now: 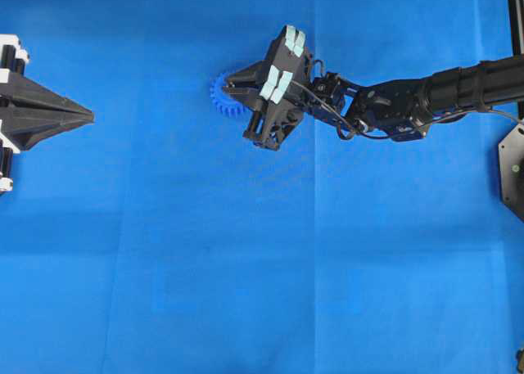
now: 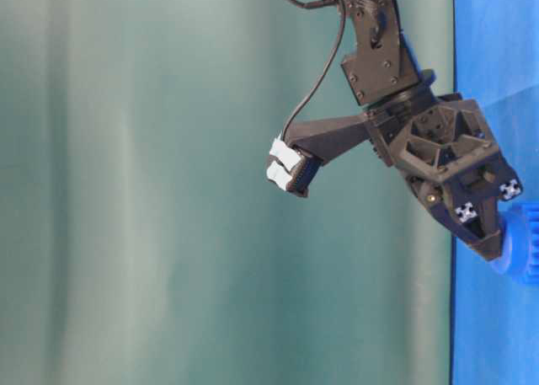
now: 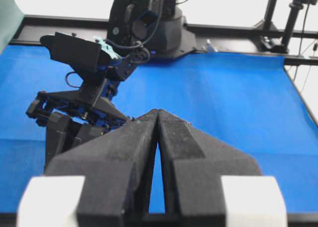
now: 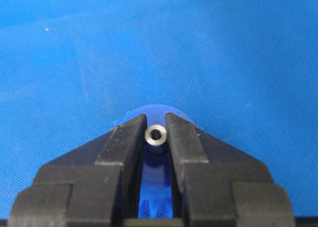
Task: Insert the shaft placed at a random location into the center hole of the small gear at another random location.
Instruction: 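Lower the shaft into the gear hole with the right gripper, then open the right gripper and withdraw it up and to the right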
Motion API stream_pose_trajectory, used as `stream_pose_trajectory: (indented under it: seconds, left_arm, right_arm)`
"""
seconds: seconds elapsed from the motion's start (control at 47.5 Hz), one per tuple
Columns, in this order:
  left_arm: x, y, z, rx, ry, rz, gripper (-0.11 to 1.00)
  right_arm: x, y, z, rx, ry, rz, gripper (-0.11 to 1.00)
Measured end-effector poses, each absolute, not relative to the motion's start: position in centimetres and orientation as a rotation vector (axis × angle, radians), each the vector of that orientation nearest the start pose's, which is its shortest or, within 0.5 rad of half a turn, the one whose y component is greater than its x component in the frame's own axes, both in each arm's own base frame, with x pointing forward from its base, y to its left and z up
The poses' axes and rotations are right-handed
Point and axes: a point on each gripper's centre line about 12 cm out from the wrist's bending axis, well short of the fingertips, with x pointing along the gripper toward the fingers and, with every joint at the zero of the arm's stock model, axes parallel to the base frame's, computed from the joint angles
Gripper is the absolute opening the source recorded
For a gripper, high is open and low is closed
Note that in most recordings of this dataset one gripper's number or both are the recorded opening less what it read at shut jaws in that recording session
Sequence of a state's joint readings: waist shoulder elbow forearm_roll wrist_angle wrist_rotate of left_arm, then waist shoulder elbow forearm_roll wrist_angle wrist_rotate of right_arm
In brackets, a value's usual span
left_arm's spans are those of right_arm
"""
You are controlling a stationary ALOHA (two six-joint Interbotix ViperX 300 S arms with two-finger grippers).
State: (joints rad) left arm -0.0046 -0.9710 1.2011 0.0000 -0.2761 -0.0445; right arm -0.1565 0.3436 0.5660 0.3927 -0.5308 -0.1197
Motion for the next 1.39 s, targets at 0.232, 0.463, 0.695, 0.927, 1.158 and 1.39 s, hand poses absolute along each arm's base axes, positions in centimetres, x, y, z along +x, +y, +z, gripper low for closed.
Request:
stream_pose_trajectory:
  seconds: [0.232, 0.463, 0.695, 0.927, 1.158, 1.39]
  left_arm:
    - [19.6, -0.1, 28.2, -0.043, -0.044, -0.006, 0.0]
    - [19.6, -0.1, 28.1, -0.045, -0.043, -0.006, 0.0]
    - [19.6, -0.1, 27.9, -0.043, -0.037, -0.005, 0.0]
    - [19.5, -0.1, 27.8, -0.045, -0.035, -0.007, 0.0]
    - [19.5, -0.1, 27.8, -0.043, -0.034, -0.005, 0.0]
    - [19.5, -0.1, 27.6, -0.045, -0.026, -0.005, 0.0]
  right_arm:
    - [43.8, -9.2, 10.6, 0.214, 0.377, -0.391, 0.02]
    - [43.9, -9.2, 10.5, 0.214, 0.385, -0.389, 0.03]
    - [43.8, -9.1, 10.5, 0.216, 0.395, -0.387, 0.39]
    - [43.8, -8.8, 11.8, 0.227, 0.388, -0.373, 0.8]
    - [43.1, -8.2, 15.6, 0.227, 0.312, -0.355, 0.77]
    - [41.6, -7.6, 19.9, 0.232, 0.249, -0.329, 0.77]
